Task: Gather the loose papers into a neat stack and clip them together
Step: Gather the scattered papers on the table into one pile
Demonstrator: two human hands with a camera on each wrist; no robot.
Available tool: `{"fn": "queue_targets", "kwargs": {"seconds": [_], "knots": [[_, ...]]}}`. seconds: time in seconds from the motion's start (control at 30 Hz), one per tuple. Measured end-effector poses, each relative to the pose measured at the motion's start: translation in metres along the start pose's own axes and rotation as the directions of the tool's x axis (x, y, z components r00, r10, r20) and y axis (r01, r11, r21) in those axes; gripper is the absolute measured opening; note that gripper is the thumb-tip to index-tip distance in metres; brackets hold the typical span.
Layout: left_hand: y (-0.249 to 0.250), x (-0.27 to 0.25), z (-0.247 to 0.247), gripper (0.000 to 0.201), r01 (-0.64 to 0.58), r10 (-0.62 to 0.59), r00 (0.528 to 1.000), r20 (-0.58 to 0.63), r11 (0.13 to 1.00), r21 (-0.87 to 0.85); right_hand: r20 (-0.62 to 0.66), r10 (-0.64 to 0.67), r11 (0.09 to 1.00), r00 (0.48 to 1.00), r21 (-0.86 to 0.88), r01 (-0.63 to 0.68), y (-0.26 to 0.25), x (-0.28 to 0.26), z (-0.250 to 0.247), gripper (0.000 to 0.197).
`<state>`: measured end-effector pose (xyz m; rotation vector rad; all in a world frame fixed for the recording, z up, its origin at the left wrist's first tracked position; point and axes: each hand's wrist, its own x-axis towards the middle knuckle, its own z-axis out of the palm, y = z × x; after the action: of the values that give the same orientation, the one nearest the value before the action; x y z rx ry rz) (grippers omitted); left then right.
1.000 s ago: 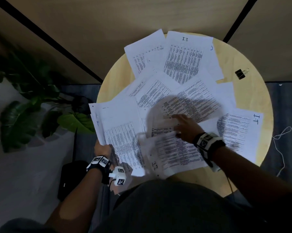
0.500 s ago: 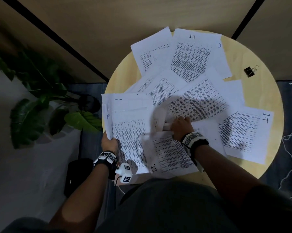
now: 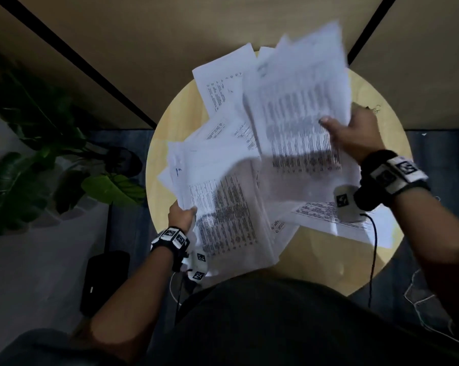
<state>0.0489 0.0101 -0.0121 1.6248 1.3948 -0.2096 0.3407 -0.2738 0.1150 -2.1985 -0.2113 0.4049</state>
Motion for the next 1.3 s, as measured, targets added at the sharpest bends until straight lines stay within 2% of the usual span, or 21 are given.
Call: {"fn": "queue_targets", "kwargs": {"seconds": [0.07,0.13,0.2,0.27,0.4,0.47,0.53,0.57,0.67,0.77,0.8,0.93,1.03,1.1,1.17,1.23,1.3], "knots": [[0.000,-0.001,0.004,0.039,0.026,-0.025,1.000,0.010,0.999,-0.024,-0.038,0.026,0.977,0.999,0.210,-0.018,-0.004,-0.004,-0.009,0.033],[-0.001,-0.003,0.006,0.041,0.041,-0.041,0.999,0.004,0.999,-0.033,-0.056,0.031,0.939,0.998,0.342,-0.010,-0.005,-0.013,-0.008,0.028],[0.001,-0.006,0.007,0.040,0.049,-0.049,0.999,-0.010,0.998,-0.035,-0.042,0.039,0.906,0.998,0.424,-0.018,-0.004,-0.024,0.002,0.027],[0.002,-0.008,0.009,0.040,0.050,-0.050,0.999,-0.011,0.998,-0.034,0.003,0.117,0.887,0.993,0.449,-0.106,0.005,-0.034,0.023,0.015],[0.005,-0.009,0.009,0.039,0.078,-0.078,0.997,0.002,0.996,-0.041,0.087,0.269,0.917,0.959,0.281,-0.283,0.051,-0.056,0.073,0.026],[0.007,-0.010,0.009,0.040,0.087,-0.087,0.996,0.013,0.996,-0.031,0.107,0.334,0.935,0.937,0.092,-0.343,0.072,-0.069,0.090,0.043],[0.007,-0.010,0.009,0.041,0.090,-0.090,0.996,0.026,0.996,-0.023,0.103,0.418,0.908,0.903,-0.060,-0.414,0.080,-0.087,0.098,0.062],[0.006,-0.010,0.009,0.041,0.090,-0.090,0.996,0.029,0.996,-0.022,0.103,0.435,0.899,0.894,-0.093,-0.427,0.082,-0.094,0.101,0.065],[0.005,-0.010,0.008,0.041,0.087,-0.087,0.996,0.026,0.996,-0.009,0.102,0.421,0.907,0.901,-0.056,-0.417,0.083,-0.105,0.108,0.057],[0.006,-0.011,0.008,0.042,0.082,-0.082,0.996,0.023,0.997,-0.003,0.094,0.351,0.936,0.932,-0.007,-0.352,0.066,-0.105,0.106,0.023],[0.006,-0.011,0.008,0.042,0.082,-0.082,0.996,0.024,0.997,0.001,0.097,0.325,0.945,0.941,-0.010,-0.326,0.058,-0.103,0.104,0.018],[0.005,-0.012,0.008,0.040,0.076,-0.076,0.997,0.027,0.997,0.001,0.155,0.309,0.951,0.938,-0.079,-0.300,0.042,-0.094,0.099,0.050],[0.006,-0.012,0.008,0.040,0.082,-0.082,0.996,0.020,0.997,-0.009,0.250,0.357,0.931,0.900,-0.177,-0.320,0.046,-0.095,0.107,0.061],[0.007,-0.014,0.009,0.042,0.097,-0.096,0.995,0.019,0.994,-0.044,0.311,0.399,0.905,0.863,-0.282,-0.318,0.049,-0.099,0.114,0.061],[0.010,-0.018,0.009,0.052,0.127,-0.126,0.992,0.012,0.982,-0.137,0.398,0.396,0.897,0.828,-0.358,-0.258,0.050,-0.106,0.124,0.050],[0.013,-0.022,0.009,0.062,0.151,-0.149,0.988,0.026,0.959,-0.239,0.502,0.358,0.921,0.787,-0.326,-0.211,0.050,-0.114,0.136,0.036],[0.015,-0.027,0.009,0.058,0.154,-0.141,0.988,0.069,0.949,-0.275,0.557,0.326,0.940,0.764,-0.280,-0.197,0.049,-0.123,0.148,0.048]]}}
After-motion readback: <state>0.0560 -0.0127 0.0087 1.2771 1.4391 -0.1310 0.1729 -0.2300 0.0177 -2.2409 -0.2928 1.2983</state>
